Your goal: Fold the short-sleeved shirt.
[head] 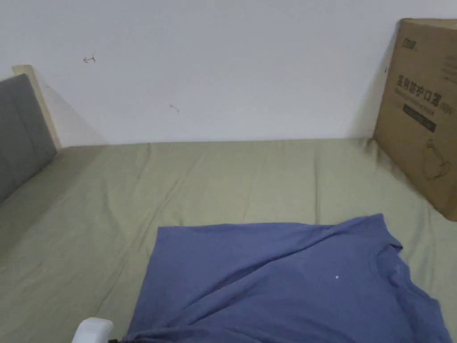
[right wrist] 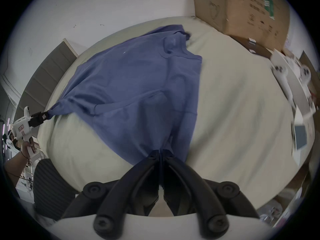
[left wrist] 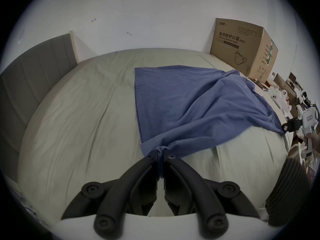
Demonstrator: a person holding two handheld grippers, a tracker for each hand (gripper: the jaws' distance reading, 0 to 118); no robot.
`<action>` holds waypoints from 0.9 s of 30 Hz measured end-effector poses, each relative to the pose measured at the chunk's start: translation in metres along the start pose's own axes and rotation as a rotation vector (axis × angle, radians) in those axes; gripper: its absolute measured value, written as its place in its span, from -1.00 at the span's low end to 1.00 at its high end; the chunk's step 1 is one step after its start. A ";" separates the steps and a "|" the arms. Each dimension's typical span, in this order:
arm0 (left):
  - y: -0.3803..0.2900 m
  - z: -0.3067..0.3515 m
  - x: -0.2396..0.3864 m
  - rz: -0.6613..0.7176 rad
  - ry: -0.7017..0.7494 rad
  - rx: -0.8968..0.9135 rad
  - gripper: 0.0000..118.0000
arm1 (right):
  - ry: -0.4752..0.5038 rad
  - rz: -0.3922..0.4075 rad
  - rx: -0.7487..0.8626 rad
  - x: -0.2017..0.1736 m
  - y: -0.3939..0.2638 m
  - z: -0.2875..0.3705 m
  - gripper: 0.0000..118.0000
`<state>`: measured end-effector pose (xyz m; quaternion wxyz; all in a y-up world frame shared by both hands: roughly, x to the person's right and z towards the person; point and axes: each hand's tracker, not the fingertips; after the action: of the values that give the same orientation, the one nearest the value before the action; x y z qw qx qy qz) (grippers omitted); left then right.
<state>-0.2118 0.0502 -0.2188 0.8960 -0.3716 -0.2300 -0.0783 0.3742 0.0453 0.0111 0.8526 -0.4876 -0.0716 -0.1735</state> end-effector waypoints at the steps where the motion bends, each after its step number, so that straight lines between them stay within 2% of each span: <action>1: -0.007 0.009 -0.001 -0.006 0.002 -0.001 -0.91 | 0.002 -0.032 0.007 0.006 -0.007 0.007 -0.98; 3: -0.023 0.024 -0.001 -0.055 -0.005 -0.030 -0.91 | 0.009 -0.100 0.030 0.022 -0.014 0.023 -0.98; 7: -0.047 0.046 0.003 -0.100 -0.023 -0.058 -0.91 | -0.018 -0.053 0.039 0.021 -0.021 0.051 -0.98; 12: -0.069 0.056 0.009 -0.126 -0.021 -0.085 -0.91 | -0.010 -0.073 0.002 0.007 -0.027 0.054 -0.98; 13: -0.070 0.057 0.007 -0.129 -0.027 -0.100 -0.80 | -0.009 -0.075 0.005 0.005 -0.028 0.053 -0.95; 14: -0.071 0.059 0.004 -0.127 -0.031 -0.122 -0.46 | -0.016 -0.075 0.005 0.001 -0.026 0.053 -0.77; 15: -0.073 0.064 -0.001 -0.111 -0.049 -0.131 0.03 | -0.031 -0.075 0.019 -0.004 -0.027 0.055 -0.30; 16: -0.075 0.066 -0.003 -0.093 -0.061 -0.134 0.48 | -0.057 -0.072 0.044 -0.008 -0.027 0.059 0.46; 17: -0.075 0.074 -0.007 -0.073 -0.066 -0.130 0.56 | -0.064 -0.074 0.054 -0.009 -0.029 0.062 0.67; 18: -0.074 0.084 -0.011 -0.045 -0.073 -0.107 0.54 | -0.064 -0.080 0.078 -0.014 -0.029 0.068 0.67; 20: -0.068 0.101 -0.017 0.019 -0.067 -0.070 0.55 | 0.023 -0.084 0.136 -0.029 -0.019 0.083 0.67; 22: -0.056 0.121 -0.016 0.088 -0.079 -0.002 0.61 | 0.029 -0.049 0.221 -0.041 -0.016 0.097 0.67; 24: -0.042 0.143 -0.005 0.130 -0.050 0.113 0.67 | 0.051 -0.003 0.340 -0.062 -0.011 0.115 0.67; 27: -0.025 0.168 0.022 0.198 0.037 0.288 0.66 | 0.080 0.023 0.558 -0.095 -0.012 0.137 0.67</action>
<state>-0.2600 0.1509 -0.0886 0.9474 -0.2588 -0.1844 0.0373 0.2875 0.1788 0.0641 0.9579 -0.2277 -0.0775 -0.1566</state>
